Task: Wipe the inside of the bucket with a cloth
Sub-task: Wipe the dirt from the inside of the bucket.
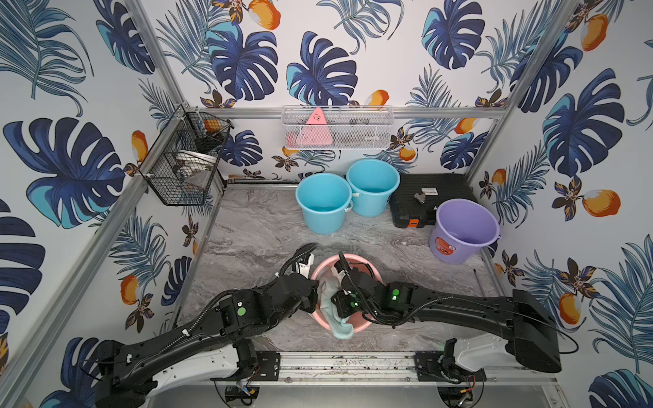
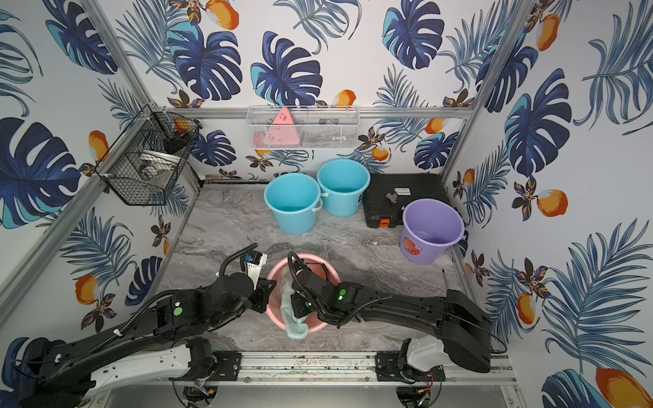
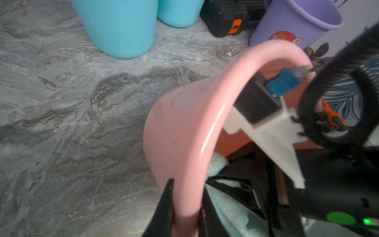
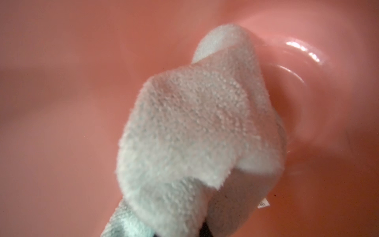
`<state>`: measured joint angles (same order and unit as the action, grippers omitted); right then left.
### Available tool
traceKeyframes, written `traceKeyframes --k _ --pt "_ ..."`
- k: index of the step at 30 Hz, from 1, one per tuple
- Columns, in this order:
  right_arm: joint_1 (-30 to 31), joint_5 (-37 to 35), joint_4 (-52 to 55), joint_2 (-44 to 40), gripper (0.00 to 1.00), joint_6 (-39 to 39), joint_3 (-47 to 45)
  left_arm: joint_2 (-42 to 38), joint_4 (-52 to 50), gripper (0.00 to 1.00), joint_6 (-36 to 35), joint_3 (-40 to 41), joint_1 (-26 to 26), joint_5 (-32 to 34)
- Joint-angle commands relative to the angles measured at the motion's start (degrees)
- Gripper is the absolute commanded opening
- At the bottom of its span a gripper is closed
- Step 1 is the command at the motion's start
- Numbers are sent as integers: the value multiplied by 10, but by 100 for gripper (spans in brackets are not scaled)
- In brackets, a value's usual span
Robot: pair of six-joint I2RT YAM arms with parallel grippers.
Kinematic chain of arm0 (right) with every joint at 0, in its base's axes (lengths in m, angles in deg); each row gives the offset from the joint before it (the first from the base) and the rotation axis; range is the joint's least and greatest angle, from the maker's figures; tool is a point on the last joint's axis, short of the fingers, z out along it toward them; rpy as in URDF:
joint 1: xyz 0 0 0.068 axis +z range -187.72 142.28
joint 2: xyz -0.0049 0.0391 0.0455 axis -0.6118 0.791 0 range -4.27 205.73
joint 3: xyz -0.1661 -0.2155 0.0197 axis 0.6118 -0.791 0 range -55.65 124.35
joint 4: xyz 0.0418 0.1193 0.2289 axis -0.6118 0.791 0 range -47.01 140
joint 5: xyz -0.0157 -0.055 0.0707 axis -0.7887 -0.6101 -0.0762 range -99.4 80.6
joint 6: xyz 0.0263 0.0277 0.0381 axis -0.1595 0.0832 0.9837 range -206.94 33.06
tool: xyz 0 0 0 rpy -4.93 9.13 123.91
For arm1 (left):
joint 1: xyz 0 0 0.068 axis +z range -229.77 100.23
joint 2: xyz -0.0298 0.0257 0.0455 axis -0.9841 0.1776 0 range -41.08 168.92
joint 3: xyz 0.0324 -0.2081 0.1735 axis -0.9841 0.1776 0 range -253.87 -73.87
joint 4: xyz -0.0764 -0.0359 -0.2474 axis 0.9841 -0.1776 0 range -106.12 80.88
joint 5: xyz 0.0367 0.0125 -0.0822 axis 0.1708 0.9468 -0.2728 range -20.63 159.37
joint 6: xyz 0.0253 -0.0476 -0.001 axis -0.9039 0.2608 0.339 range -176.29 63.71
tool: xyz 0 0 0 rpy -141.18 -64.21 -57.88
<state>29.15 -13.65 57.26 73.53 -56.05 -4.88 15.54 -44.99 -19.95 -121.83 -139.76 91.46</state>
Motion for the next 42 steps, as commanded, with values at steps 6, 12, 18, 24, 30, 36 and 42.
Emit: traceKeyframes --k 6,12,18,24,30,36,42 --pt "0 62 -40 -92 0 -276 -17 -5 0 0 1 0 -1 -23" --pt "7 109 -49 -114 0 -522 -18 -2 0 0 -1 -4 -1 -29" --pt "10 72 -69 -84 0 -724 -14 2 1 0 -4 -6 -1 -36" --pt "11 6 -145 -29 0 -842 -26 5 1 0 -6 -8 -1 -38" --pt "10 -34 -297 31 0 -901 -77 5 8 0 -11 -6 -1 -47" --pt "-14 -7 -380 101 0 -875 -97 3 9 0 -12 -5 -1 -49" --pt "-29 13 -421 155 0 -839 -119 -8 5 0 -10 -2 -1 -46"
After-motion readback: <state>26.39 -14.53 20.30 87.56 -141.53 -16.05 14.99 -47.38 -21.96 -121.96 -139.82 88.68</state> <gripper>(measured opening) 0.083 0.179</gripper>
